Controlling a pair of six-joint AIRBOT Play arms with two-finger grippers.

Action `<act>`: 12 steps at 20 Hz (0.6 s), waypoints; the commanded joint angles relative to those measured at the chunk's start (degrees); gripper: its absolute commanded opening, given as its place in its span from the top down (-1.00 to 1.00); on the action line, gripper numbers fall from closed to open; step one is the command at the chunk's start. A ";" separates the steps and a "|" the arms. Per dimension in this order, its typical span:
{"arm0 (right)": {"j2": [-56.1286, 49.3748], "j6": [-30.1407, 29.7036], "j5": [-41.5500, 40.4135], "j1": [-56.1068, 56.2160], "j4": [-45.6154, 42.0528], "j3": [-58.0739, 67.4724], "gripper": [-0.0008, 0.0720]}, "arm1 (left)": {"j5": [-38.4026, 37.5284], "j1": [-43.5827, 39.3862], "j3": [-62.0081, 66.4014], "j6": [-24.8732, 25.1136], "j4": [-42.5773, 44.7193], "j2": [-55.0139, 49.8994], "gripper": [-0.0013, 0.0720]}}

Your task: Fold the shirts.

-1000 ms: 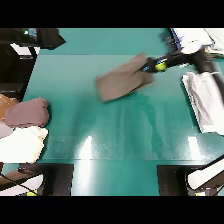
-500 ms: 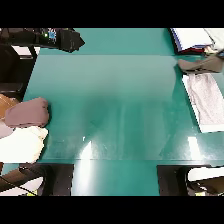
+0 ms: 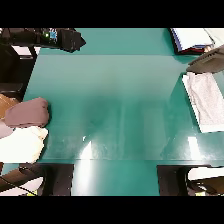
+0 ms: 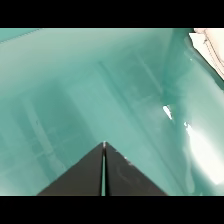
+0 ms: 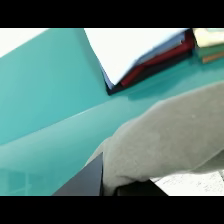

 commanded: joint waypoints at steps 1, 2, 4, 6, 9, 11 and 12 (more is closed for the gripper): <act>3.93 -0.22 3.74 -1.03 0.24 -0.28 0.94 | -0.94 -0.02 -0.02 0.04 0.11 -0.04 0.89; 6.05 -1.14 3.74 -1.20 0.17 -2.80 0.94 | -0.83 -0.02 -0.02 0.04 0.09 -0.02 0.89; 10.21 -3.93 5.38 -2.34 0.15 -7.72 0.94 | -0.85 -0.02 -0.02 0.09 0.11 -0.02 0.89; 13.68 -3.98 7.76 -3.61 -0.42 -12.76 0.94 | -0.85 -0.02 -0.02 0.13 0.11 -0.04 0.89; 17.84 -3.98 12.11 -6.25 -5.99 -21.66 0.94 | -1.31 -0.02 -0.02 1.16 0.09 -0.02 0.89; 20.33 -3.98 14.23 -7.78 -10.54 -28.74 0.94 | -1.66 -0.02 -0.02 1.55 0.11 -0.02 0.89; 21.55 -3.98 14.73 -8.48 -12.96 -32.20 0.94 | -1.70 -0.02 -0.02 1.57 0.09 -0.02 0.89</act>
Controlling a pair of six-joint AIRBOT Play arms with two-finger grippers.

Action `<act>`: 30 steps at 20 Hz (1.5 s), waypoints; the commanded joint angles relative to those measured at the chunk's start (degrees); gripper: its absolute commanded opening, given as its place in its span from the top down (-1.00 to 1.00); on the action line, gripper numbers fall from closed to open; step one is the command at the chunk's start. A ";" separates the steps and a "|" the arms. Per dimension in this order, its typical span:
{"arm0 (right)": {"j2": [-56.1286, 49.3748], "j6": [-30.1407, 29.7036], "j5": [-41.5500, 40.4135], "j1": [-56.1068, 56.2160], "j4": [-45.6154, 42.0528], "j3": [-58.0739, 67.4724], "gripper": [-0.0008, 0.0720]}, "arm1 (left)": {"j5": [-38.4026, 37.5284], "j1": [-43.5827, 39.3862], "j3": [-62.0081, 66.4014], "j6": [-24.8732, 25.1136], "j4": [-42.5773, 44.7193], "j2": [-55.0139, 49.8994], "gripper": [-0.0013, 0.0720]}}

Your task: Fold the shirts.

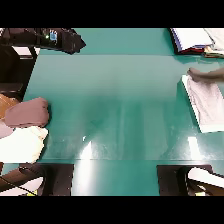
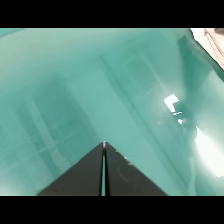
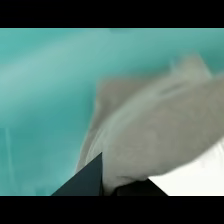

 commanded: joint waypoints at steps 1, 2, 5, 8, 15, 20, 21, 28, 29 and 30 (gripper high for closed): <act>4.87 -0.28 3.87 -2.86 -9.25 -12.35 0.94 | -0.44 -0.02 -0.02 0.55 0.04 -0.02 0.89; 5.95 -0.26 3.96 -3.72 -11.74 -15.52 0.93 | -0.44 -0.02 -0.02 0.55 0.02 -0.02 0.89; 8.66 -0.26 5.42 -7.50 -14.91 -23.32 -0.58 | -0.44 -0.02 -0.02 0.59 0.04 -0.02 0.89; 11.06 -0.02 6.12 -12.04 -14.03 -26.05 -0.94 | -0.42 -0.02 -0.02 0.57 0.02 -0.02 0.89; 18.16 -0.04 1.97 -3.04 4.24 -22.34 -0.88 | 0.72 -0.02 0.00 0.52 0.07 -0.02 0.89; 18.97 -0.07 1.03 17.84 4.79 -22.34 -0.83 | 1.60 0.15 0.00 0.48 -0.02 -0.02 0.89; 18.97 -0.07 0.63 21.57 4.79 -22.34 -0.60 | 1.57 0.15 0.00 0.48 -0.02 -0.02 0.89; 18.97 -0.13 -1.92 36.37 4.74 -22.34 0.93 | 1.57 0.15 0.00 0.48 -0.04 -0.02 0.89; 18.97 -0.13 -1.88 36.48 4.81 -22.34 0.94 | 1.57 0.15 0.00 0.48 -0.04 -0.02 0.89; 18.99 -0.13 -1.81 36.48 4.81 -22.34 0.93 | 1.57 0.15 0.00 0.50 -0.04 -0.02 0.89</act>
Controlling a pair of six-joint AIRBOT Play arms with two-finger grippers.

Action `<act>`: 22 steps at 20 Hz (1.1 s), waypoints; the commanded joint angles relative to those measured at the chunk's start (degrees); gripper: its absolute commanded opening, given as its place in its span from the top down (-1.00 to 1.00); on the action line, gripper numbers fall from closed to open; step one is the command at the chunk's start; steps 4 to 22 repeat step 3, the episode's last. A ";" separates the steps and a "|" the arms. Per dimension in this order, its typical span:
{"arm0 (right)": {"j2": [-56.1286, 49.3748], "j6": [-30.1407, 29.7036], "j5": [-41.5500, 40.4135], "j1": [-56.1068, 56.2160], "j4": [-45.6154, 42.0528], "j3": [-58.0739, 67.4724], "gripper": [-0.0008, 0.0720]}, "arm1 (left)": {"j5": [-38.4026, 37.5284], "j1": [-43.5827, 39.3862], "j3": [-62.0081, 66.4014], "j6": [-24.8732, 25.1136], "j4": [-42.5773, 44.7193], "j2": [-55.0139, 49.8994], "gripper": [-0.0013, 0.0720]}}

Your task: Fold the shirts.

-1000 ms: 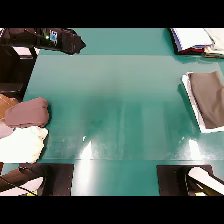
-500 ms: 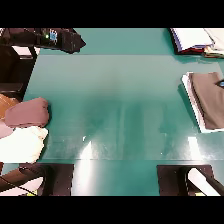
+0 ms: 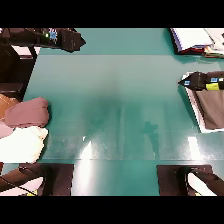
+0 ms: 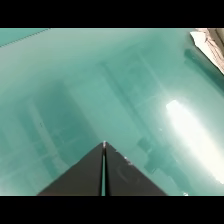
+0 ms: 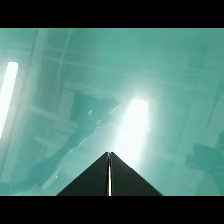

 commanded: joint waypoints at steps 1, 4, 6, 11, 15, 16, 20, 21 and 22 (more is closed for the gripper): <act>0.04 -0.04 -0.42 2.43 0.17 0.07 0.93 | 0.04 0.07 0.00 -0.02 -0.02 -0.02 0.89; 0.04 -0.02 -0.39 2.40 0.22 0.07 0.94 | 0.04 0.07 0.00 -0.02 -0.02 -0.02 0.89; 0.04 -0.02 -0.39 2.40 0.22 0.07 0.94 | 0.04 0.07 0.00 -0.02 -0.02 -0.02 0.89; 0.04 -0.02 -0.39 2.40 0.22 0.07 0.94 | 0.04 0.07 0.00 -0.02 -0.02 -0.02 0.89; 0.04 -0.02 -0.39 2.40 0.22 0.07 0.94 | 0.04 0.07 0.00 -0.02 -0.02 -0.02 0.89; 0.04 -0.02 -0.39 2.40 0.22 0.07 0.94 | 0.04 0.07 0.00 -0.02 -0.02 -0.02 0.89; 0.04 -0.02 -0.39 2.40 0.22 0.07 0.94 | 0.04 0.07 0.00 -0.02 -0.02 -0.02 0.89; 0.04 -0.02 -0.39 2.40 0.22 0.07 0.94 | 0.04 0.07 0.00 -0.02 -0.02 -0.02 0.89; 0.04 -0.02 -0.39 2.40 0.22 0.07 0.94 | 0.04 0.07 0.00 -0.02 -0.02 -0.02 0.89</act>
